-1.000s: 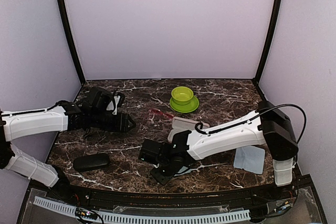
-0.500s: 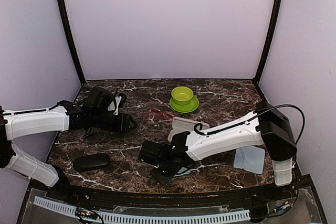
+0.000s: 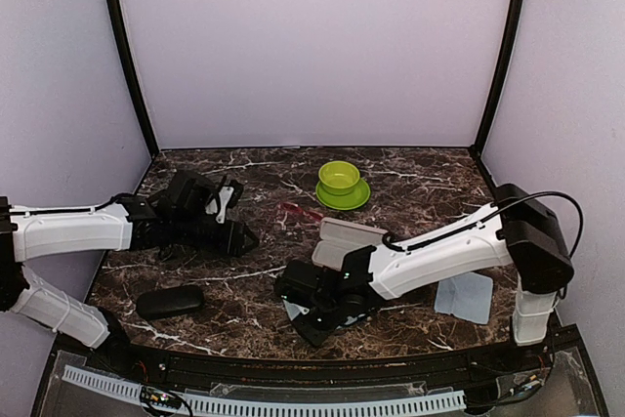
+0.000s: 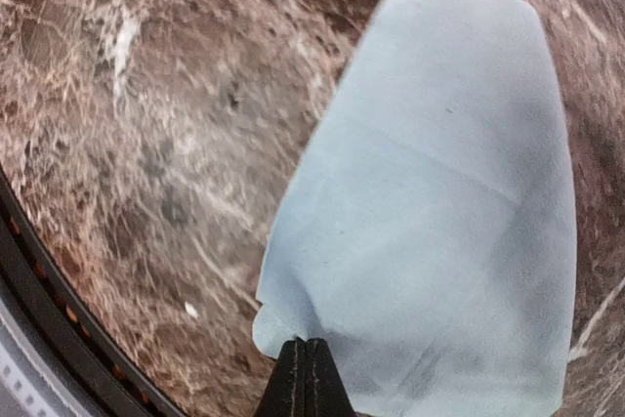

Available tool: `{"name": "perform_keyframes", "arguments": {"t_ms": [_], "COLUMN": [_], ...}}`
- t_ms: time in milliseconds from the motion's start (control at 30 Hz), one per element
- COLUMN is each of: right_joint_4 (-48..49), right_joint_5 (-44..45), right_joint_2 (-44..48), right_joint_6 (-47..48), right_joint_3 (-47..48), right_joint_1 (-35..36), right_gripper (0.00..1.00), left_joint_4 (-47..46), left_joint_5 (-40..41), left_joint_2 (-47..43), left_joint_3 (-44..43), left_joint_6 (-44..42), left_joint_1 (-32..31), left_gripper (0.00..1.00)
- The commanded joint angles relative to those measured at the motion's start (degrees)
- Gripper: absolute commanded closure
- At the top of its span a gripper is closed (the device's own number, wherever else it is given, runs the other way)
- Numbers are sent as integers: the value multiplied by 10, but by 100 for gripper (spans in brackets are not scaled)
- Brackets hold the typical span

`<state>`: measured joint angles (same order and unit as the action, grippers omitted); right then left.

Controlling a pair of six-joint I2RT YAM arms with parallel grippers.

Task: Organize the sunglasses
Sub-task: Pick up the glasses cleaning cloth from the corner of the board.

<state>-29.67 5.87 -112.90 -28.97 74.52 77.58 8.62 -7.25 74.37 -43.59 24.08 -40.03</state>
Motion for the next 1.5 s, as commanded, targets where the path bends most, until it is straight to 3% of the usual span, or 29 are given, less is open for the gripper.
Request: {"name": "perform_keyframes", "arguments": {"t_ms": [0,333,600,767,1233,1467], "right_joint_4": [54,91,93,102,113,114], "right_joint_5": [-83,-211,-237,-244,-240,-241], "right_joint_2": [88,232,255,256,262,264], "right_joint_6": [7,19,28,28,20,17], "right_joint_3": [-88,-243,-282,-293,-304,-307], "right_joint_1": [-36,-121,-152,-157,-166,-167], "right_gripper": [100,100,100,100,100,100], "left_joint_4": [-59,-179,-107,-76,-86,-78], "left_joint_5": [10,-34,-73,-66,-93,-82], "left_joint_2": [-1,53,125,168,207,227], "left_joint_3": [12,59,15,-14,-22,-38], "left_joint_6": [-103,-319,-440,-455,-455,-464], "left_joint_1": [-80,-207,-254,-267,-282,-284], "left_gripper": [46,46,57,61,55,65]}}
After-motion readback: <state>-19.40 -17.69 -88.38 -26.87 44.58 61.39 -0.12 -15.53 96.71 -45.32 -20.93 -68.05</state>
